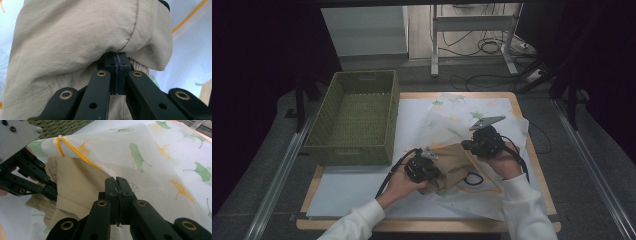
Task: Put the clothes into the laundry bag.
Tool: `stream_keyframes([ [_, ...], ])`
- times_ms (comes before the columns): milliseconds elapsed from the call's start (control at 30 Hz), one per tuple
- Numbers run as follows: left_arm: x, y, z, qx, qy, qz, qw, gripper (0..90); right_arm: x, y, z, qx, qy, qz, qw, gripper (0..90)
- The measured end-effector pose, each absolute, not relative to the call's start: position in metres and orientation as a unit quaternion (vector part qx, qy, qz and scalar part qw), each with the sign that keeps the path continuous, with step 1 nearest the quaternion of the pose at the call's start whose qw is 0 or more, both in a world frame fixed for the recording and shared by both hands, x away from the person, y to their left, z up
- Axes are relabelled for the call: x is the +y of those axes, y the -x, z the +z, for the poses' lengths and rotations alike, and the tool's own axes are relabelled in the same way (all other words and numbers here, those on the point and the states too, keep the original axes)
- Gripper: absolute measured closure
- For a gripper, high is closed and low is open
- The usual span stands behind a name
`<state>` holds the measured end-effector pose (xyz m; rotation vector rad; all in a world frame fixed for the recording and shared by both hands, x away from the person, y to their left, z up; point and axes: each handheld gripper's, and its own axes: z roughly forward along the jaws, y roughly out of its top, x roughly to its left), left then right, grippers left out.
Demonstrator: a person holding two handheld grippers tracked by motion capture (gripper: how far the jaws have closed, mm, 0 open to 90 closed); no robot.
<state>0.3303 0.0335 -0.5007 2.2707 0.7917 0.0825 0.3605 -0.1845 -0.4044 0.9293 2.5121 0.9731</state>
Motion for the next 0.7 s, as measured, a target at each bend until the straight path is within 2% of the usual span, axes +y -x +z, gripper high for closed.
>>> stream_keyframes([
  [700,0.016,-0.347,-0.500,0.316,-0.876,0.043,0.362,90.0,-0.184,-0.361,-0.405,0.872,-0.323,0.339,0.145,87.3],
])
